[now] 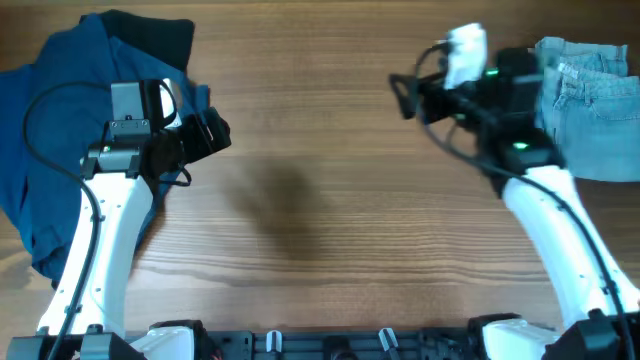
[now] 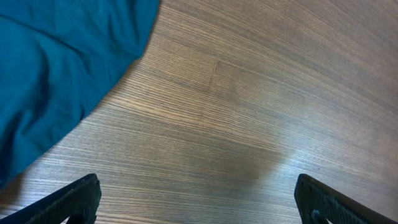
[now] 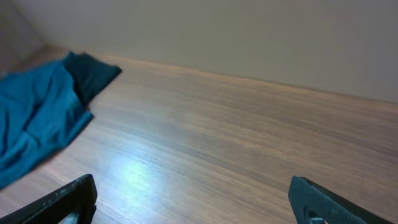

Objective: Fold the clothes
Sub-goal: 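Move left gripper to the clothes pile, right gripper toward table center, then grasp the navy shorts on the pile with the left gripper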

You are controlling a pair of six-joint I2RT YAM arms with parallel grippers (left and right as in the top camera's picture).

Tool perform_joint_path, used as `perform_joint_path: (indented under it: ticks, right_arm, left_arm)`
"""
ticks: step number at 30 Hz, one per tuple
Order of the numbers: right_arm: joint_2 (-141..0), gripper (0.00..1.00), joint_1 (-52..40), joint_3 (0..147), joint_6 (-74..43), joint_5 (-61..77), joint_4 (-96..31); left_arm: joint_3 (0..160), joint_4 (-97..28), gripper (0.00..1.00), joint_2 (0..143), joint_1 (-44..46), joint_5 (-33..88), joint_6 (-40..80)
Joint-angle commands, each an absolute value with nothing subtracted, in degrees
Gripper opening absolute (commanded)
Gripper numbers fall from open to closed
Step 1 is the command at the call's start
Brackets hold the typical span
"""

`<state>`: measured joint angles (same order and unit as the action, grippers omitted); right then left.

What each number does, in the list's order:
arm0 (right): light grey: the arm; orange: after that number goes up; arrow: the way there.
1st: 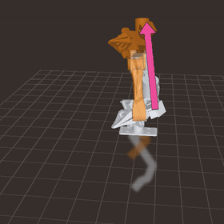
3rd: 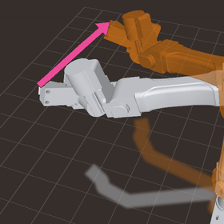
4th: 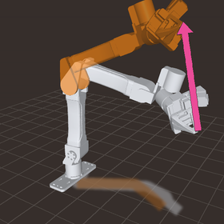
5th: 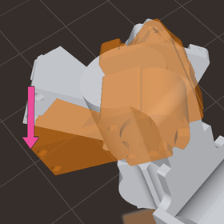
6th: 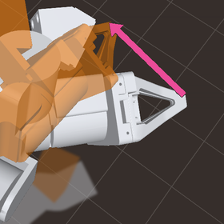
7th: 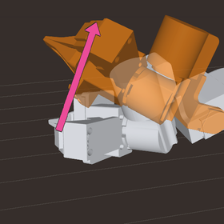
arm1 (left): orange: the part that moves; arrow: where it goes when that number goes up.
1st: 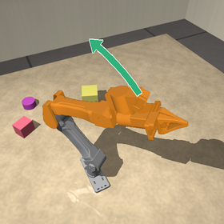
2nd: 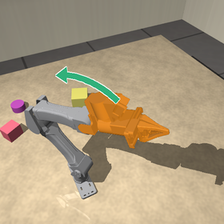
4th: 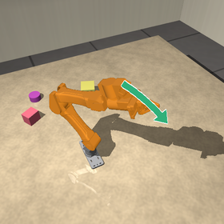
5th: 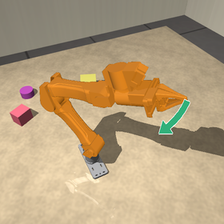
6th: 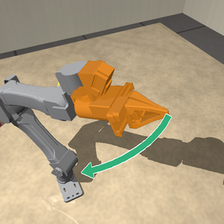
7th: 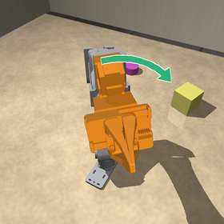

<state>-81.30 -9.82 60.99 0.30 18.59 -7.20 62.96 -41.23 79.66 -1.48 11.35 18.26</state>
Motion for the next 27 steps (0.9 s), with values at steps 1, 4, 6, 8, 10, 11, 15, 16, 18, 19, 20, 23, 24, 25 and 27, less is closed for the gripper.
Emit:
perform_joint_path:
  ticks: [1,4,6,8,10,11,15,16,18,19,20,23,24,25,27]
  right_arm:
    - [-86.0,0.99,-17.0,64.4,1.5,5.9,-8.3]
    - [-92.2,0.99,-20.5,67.7,-0.7,9.0,-11.9]
    - [-95.6,0.99,-21.5,68.2,-3.5,14.9,-12.0]
    - [-98.5,0.99,-21.8,68.2,-7.2,21.4,-11.3]
    - [-100.3,1.0,-21.8,68.2,-10.5,23.5,-10.8]
    - [-100.8,0.99,-21.8,68.2,-11.2,23.4,-10.8]
    - [-100.7,1.0,-21.7,68.2,-11.1,23.2,-11.0]
    - [-100.7,1.0,-21.7,68.2,-11.1,23.2,-11.0]
    - [-100.7,0.99,-21.8,68.2,-11.1,23.2,-11.2]
    - [-100.7,0.99,-21.8,68.2,-11.1,23.2,-11.5]
    - [-100.7,0.99,-21.8,68.2,-11.1,23.2,-11.7]
    - [-100.7,1.0,-21.8,68.2,-11.1,23.2,-12.1]
    - [-100.7,0.99,-21.8,68.2,-11.0,23.2,-12.2]
    - [-100.7,0.99,-21.8,68.2,-10.9,23.2,-12.3]
    - [-100.7,1.0,-21.8,68.2,-10.9,23.2,-12.5]
  left_arm:
    - [64.2,-41.0,1.0,79.8,-1.8,10.8,16.7]
    - [64.2,-41.8,1.0,79.8,-1.8,9.8,16.7]
    - [64.2,-42.9,1.0,79.8,-1.8,7.1,16.7]
    - [64.2,-44.6,1.0,79.8,-1.8,2.3,16.8]
    - [64.2,-45.8,1.0,79.8,-1.8,-2.3,17.2]
    - [64.2,-45.9,1.0,79.8,-2.0,-3.9,17.2]
    - [64.1,-45.7,1.0,80.2,-4.1,-7.9,17.5]
    - [64.1,-45.7,1.0,80.6,-4.9,-8.9,17.9]
    - [64.1,-46.4,1.0,82.0,-7.0,-9.8,18.5]
    - [64.1,-47.0,0.99,83.2,-8.4,-9.8,18.5]
    - [64.1,-47.6,1.0,84.5,-9.6,-9.8,18.5]
    - [64.1,-48.7,1.0,90.1,-13.2,-9.5,18.5]
    - [64.1,-48.7,1.0,91.7,-13.9,-9.2,18.5]
    - [64.1,-48.6,0.98,93.4,-14.4,-9.0,18.5]
    - [64.1,-48.2,0.94,96.9,-14.9,-9.1,18.5]
